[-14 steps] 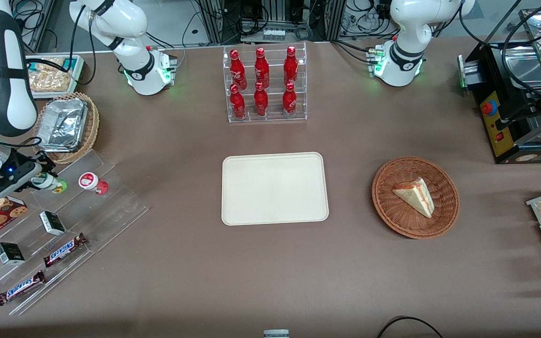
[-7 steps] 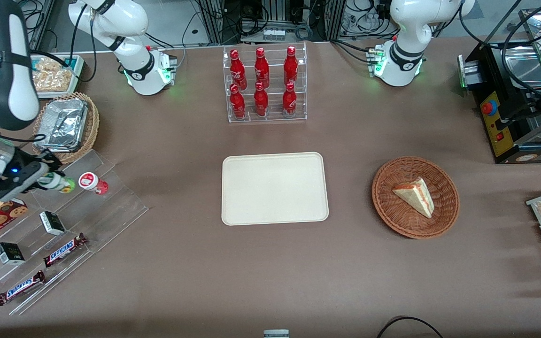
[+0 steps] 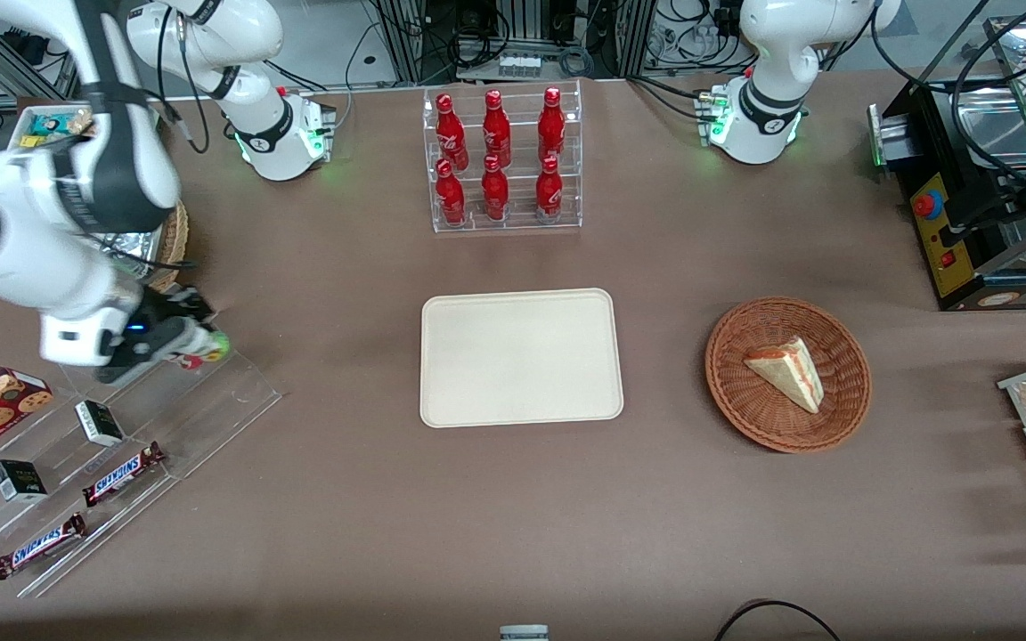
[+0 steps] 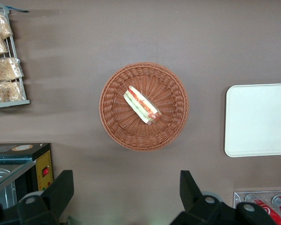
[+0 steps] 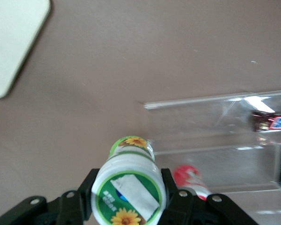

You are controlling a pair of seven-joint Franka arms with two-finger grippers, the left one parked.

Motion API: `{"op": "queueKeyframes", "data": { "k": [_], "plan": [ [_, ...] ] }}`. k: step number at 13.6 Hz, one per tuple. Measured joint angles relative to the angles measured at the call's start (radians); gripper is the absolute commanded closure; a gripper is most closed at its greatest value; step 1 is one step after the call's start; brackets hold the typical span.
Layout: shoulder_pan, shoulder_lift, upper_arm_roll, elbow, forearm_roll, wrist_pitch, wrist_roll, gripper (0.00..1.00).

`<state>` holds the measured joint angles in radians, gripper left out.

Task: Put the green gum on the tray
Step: 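Lift the gum jar and carry it over the cream tray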

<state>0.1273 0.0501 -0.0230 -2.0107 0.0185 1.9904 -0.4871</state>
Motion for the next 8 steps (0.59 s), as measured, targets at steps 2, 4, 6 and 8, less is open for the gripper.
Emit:
{"op": "queueKeyframes", "data": {
  "k": [2,4,6,8],
  "plan": [
    [0.079,0.039,0.001,0.019,0.0,0.006,0.139,1.0],
    [0.157,0.09,0.0,0.062,0.001,0.014,0.282,1.0],
    [0.249,0.149,0.001,0.123,0.001,0.021,0.445,1.0],
    [0.322,0.211,0.001,0.166,0.001,0.06,0.594,1.0]
  ]
}}
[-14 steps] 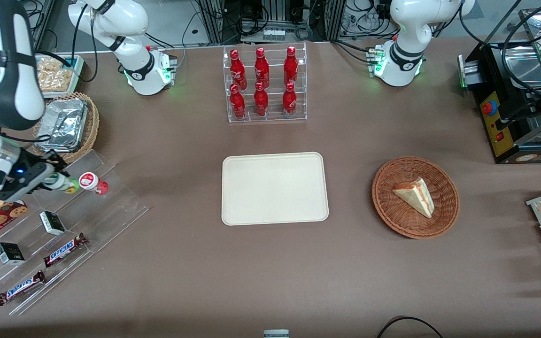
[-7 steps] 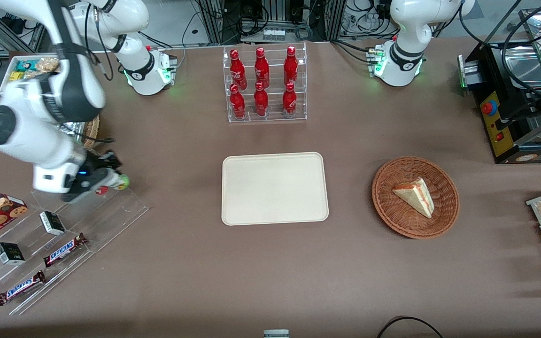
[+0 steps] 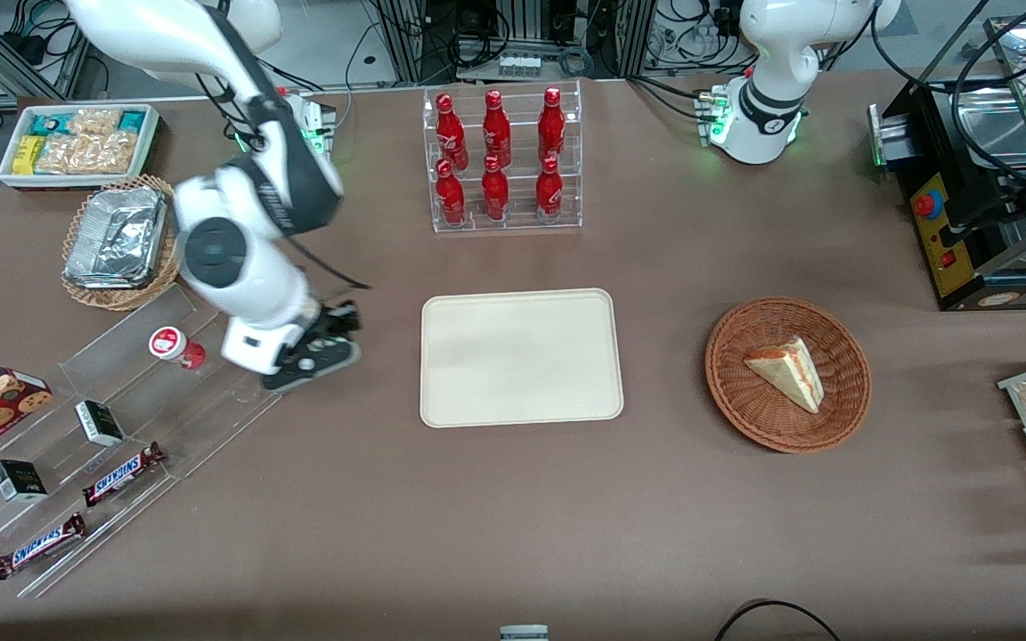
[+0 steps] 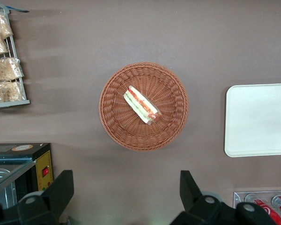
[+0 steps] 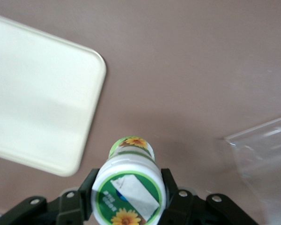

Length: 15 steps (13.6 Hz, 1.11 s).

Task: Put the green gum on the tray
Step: 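Lift the gum jar and carry it over the cream tray, then lower the gum jar onto the tray and open the right gripper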

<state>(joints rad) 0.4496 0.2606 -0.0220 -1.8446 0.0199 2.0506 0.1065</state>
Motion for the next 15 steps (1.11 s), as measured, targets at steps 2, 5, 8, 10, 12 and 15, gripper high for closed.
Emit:
{"op": "queueKeyframes", "data": {
  "k": [2,5,8,10,12,15],
  "plan": [
    [0.068,0.067,0.0,0.039,0.0,0.049,0.129,1.0],
    [0.145,0.186,-0.001,0.13,0.0,0.089,0.296,1.0],
    [0.211,0.309,-0.001,0.251,0.0,0.108,0.435,1.0],
    [0.245,0.379,-0.002,0.325,0.0,0.116,0.516,1.0],
    [0.273,0.426,-0.002,0.362,0.0,0.163,0.576,1.0],
    [0.304,0.469,-0.002,0.375,0.0,0.205,0.621,1.0]
  ]
}}
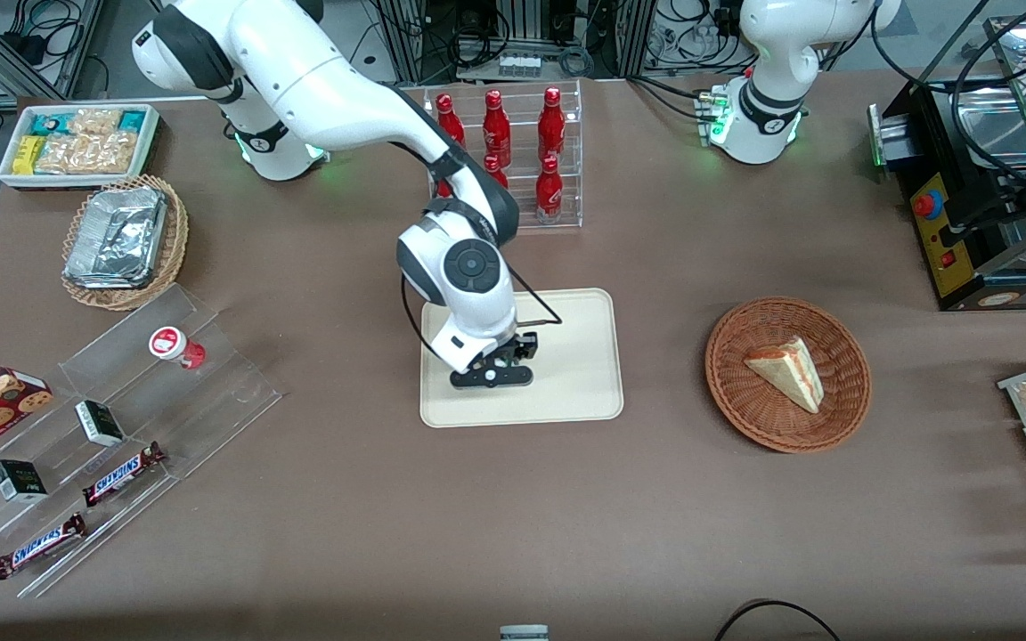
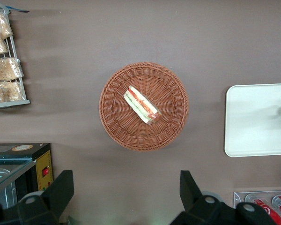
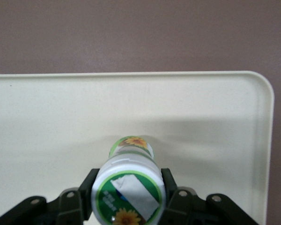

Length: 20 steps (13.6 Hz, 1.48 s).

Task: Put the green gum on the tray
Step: 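Lower the gum jar onto the tray and open the right gripper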

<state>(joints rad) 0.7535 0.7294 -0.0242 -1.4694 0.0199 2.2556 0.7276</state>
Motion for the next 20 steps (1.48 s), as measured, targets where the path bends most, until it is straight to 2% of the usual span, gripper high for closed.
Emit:
{"op": "queueKeyframes", "data": {
  "k": [7,8,9,17,20],
  "plan": [
    [0.036,0.036,0.0,0.002,0.0,0.009,0.037,1.0],
    [0.037,0.038,-0.001,0.003,0.0,0.009,0.037,0.34],
    [0.039,0.038,-0.002,0.004,0.0,0.009,0.037,0.0],
    [0.055,0.05,-0.002,0.01,-0.005,0.017,0.034,0.0],
    [0.055,0.046,-0.004,0.024,-0.038,0.017,0.033,0.0]
  ]
}}
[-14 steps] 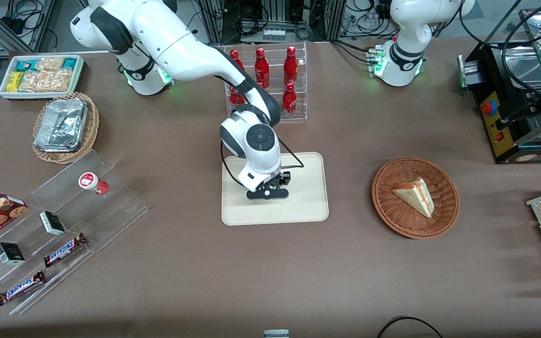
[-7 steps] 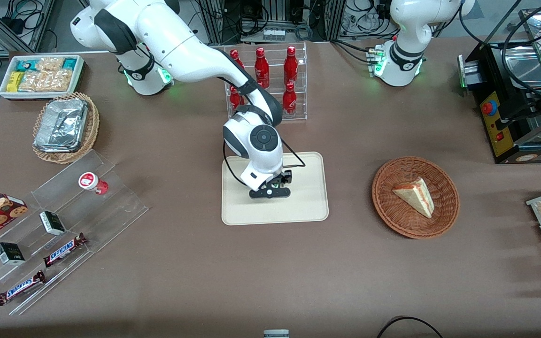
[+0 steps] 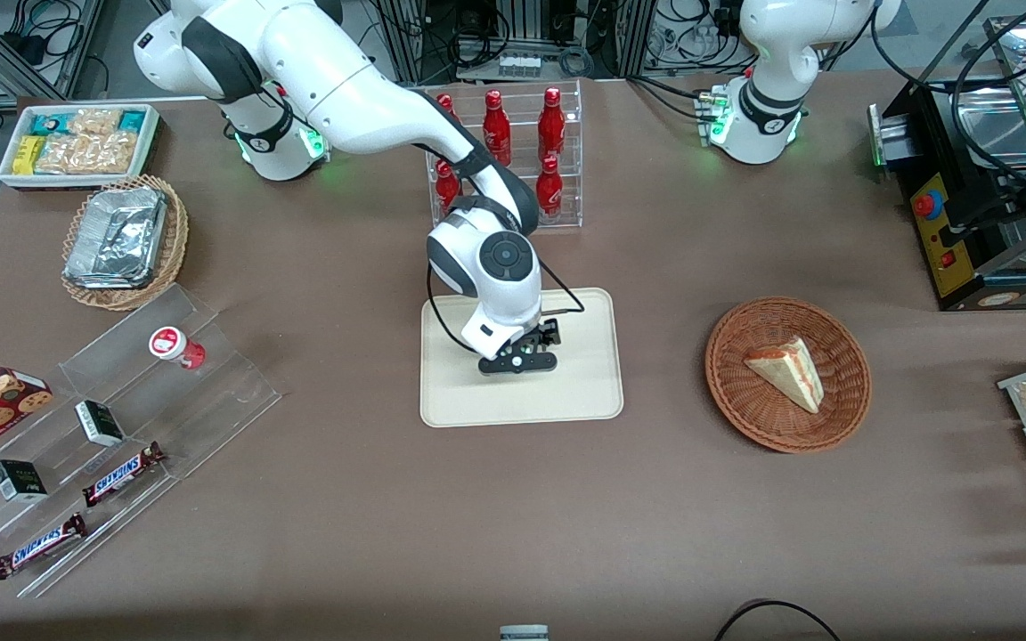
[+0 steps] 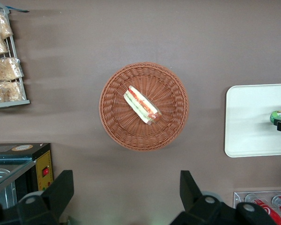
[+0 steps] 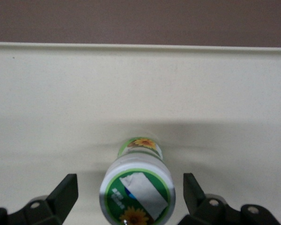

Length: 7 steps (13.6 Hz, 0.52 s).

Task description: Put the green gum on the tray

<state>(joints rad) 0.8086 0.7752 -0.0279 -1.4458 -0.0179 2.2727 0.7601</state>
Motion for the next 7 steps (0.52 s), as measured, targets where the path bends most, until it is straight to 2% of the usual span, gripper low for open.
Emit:
{"op": "queueKeyframes", "data": {
  "k": [4,7],
  "plan": [
    [-0.003,-0.016,-0.008,0.013,-0.011,-0.013,-0.019,0.0],
    [-0.017,-0.076,-0.013,0.016,-0.011,-0.087,-0.073,0.0]
  ]
}}
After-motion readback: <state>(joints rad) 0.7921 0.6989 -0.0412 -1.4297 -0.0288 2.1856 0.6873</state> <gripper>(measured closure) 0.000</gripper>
